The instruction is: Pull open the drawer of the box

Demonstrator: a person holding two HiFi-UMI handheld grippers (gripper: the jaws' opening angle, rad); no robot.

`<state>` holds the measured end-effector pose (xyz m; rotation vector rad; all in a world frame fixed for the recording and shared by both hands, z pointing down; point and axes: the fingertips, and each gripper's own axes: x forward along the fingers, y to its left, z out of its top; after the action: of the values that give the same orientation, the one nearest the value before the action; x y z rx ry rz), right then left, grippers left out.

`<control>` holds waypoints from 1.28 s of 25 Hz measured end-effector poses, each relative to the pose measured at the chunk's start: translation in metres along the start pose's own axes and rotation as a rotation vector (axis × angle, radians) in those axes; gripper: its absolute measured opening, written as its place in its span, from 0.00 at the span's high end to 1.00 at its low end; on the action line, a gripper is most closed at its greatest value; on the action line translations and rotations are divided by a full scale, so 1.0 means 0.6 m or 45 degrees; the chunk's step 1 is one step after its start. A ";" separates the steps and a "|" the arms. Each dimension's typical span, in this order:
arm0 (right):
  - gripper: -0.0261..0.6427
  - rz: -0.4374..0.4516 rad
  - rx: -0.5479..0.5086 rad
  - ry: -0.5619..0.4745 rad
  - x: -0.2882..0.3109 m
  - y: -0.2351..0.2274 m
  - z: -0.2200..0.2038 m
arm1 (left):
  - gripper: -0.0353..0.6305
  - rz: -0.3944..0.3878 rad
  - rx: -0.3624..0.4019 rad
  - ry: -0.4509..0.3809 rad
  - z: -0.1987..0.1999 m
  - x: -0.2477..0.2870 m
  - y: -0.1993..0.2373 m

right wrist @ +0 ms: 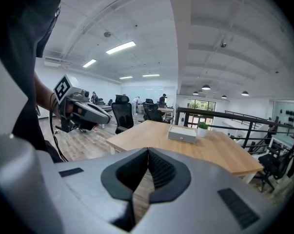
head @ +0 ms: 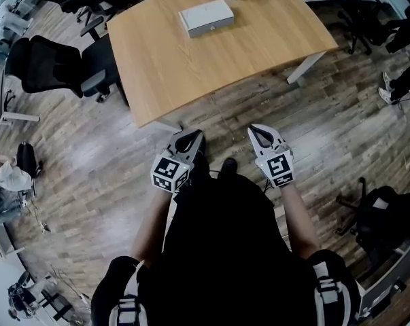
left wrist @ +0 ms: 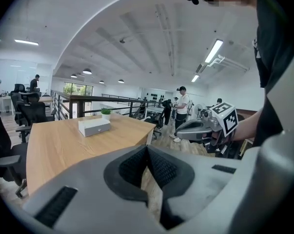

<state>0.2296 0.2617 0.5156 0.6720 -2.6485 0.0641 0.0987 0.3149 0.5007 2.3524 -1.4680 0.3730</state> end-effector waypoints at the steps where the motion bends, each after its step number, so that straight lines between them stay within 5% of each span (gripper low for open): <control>1: 0.93 -0.004 -0.002 0.004 0.000 0.000 -0.002 | 0.91 -0.001 0.002 0.001 0.000 0.001 -0.001; 32: 0.92 -0.063 0.066 0.046 0.049 -0.055 -0.008 | 0.91 -0.070 -0.046 0.027 0.003 0.060 0.031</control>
<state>0.2231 0.2202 0.5297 0.7463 -2.6022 0.1297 0.0972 0.2774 0.5159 2.3482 -1.3855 0.3532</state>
